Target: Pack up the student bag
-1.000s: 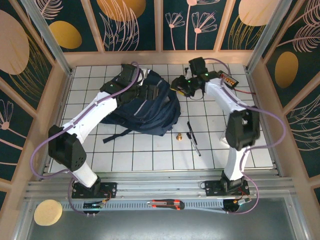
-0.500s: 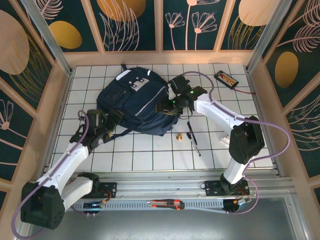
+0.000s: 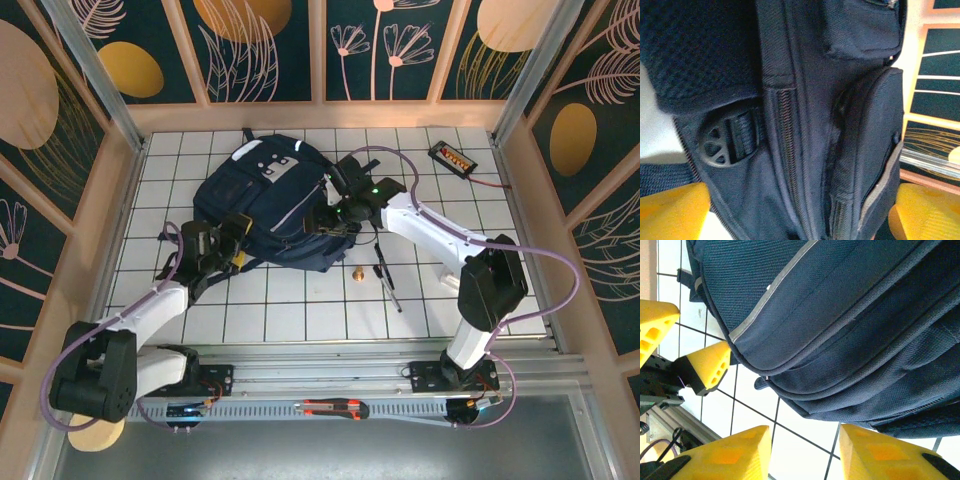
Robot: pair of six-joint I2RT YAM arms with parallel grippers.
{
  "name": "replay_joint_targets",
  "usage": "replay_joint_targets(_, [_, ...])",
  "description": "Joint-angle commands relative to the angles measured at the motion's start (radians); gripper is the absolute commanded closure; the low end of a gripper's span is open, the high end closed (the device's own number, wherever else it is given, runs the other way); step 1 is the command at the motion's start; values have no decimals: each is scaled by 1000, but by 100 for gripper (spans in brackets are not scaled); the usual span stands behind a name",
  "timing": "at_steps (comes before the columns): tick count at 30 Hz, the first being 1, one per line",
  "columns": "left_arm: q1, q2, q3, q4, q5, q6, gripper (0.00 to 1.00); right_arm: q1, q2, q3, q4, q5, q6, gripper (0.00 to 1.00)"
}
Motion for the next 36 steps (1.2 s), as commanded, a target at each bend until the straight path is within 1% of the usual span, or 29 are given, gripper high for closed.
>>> replay_joint_targets(1, [30,50,27,127,44,-13,16,3,2,8,6,22,4,62])
replay_joint_targets(3, [40,88,52,135,55,5,25,3,10,14,0,25,3,64])
replay_joint_targets(6, [43,148,86,148,73,26,33,3,21,19,-3,24,1,67])
replay_joint_targets(8, [43,186,95,170,83,22,37,2,30,23,-3,22,0,69])
replay_joint_targets(11, [43,244,104,212,94,14,39,2,44,24,-3,18,-2,71])
replay_joint_targets(14, [43,292,119,235,102,14,47,3,51,21,1,17,-2,71])
replay_joint_targets(15, [43,305,128,237,104,16,52,3,49,19,5,16,2,69])
replay_joint_targets(18, [43,335,153,241,121,19,68,10,36,13,17,22,16,56])
replay_joint_targets(19, [42,340,163,242,130,19,75,13,34,11,22,23,21,53])
replay_joint_targets(20, [41,341,172,242,135,19,83,18,33,9,24,22,25,50])
replay_joint_targets(22, [36,336,191,237,143,13,97,29,37,9,25,20,33,49])
replay_joint_targets(23, [31,328,200,240,148,2,100,33,38,9,28,17,37,49])
replay_joint_targets(26, [14,295,212,285,151,-72,100,43,43,26,29,6,52,49])
replay_joint_targets(29, [-6,252,233,301,129,-137,100,43,51,68,11,10,74,48])
replay_joint_targets(34, [-59,211,261,337,50,-256,100,45,79,173,-72,57,135,49])
replay_joint_targets(36, [-85,201,276,343,1,-290,100,44,92,207,-119,81,161,50])
